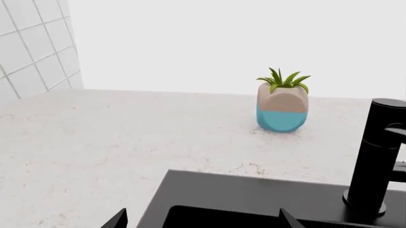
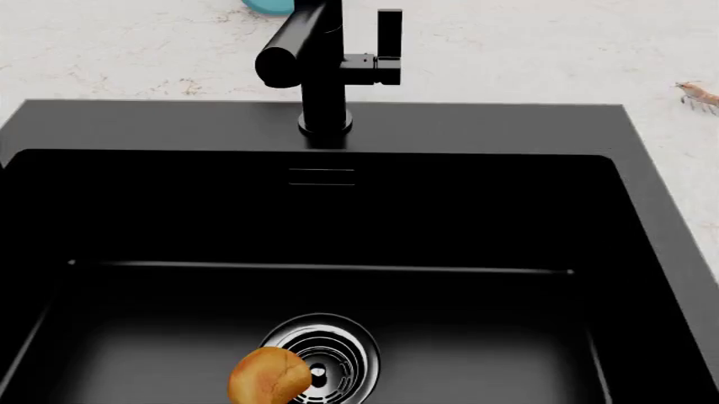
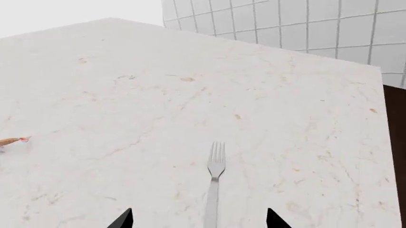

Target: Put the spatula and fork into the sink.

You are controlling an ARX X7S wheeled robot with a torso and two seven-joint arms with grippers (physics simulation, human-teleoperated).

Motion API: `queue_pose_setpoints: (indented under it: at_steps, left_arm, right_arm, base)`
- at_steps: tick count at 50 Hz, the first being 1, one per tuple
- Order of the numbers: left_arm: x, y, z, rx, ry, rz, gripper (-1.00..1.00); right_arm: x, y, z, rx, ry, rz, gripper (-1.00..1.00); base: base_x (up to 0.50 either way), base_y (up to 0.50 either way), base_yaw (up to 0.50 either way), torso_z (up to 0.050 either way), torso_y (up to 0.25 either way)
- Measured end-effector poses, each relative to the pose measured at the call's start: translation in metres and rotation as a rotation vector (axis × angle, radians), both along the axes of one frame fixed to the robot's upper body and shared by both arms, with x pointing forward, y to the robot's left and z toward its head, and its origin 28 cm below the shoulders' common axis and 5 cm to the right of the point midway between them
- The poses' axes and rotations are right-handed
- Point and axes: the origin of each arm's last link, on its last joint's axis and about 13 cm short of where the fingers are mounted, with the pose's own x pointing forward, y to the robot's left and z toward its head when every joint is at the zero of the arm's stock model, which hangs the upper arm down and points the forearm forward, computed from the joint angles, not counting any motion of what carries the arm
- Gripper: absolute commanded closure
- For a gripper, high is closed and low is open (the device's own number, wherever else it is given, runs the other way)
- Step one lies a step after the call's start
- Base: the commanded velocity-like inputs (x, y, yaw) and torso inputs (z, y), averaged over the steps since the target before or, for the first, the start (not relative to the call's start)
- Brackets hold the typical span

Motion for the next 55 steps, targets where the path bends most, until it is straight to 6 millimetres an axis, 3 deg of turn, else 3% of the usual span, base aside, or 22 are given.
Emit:
queue_pose_setpoints:
  at_steps: [29, 55]
  left_arm:
    - [0.0, 0.001, -0.007, -0.01, 0.012, -0.001, -1.0]
    - [0.002, 0.001, -0.015, -0.014, 0.027, 0.001, -1.0]
  right_arm:
    - [0.02, -0.015, -0.029, 0.132, 0.108, -0.049, -1.0]
    - [0.049, -0.024, -0.085, 0.16, 0.215, -0.081, -1.0]
  base:
    - [0.0, 0.0, 0.0, 0.0, 0.0]
    - [0.0, 0.0, 0.0, 0.0, 0.0]
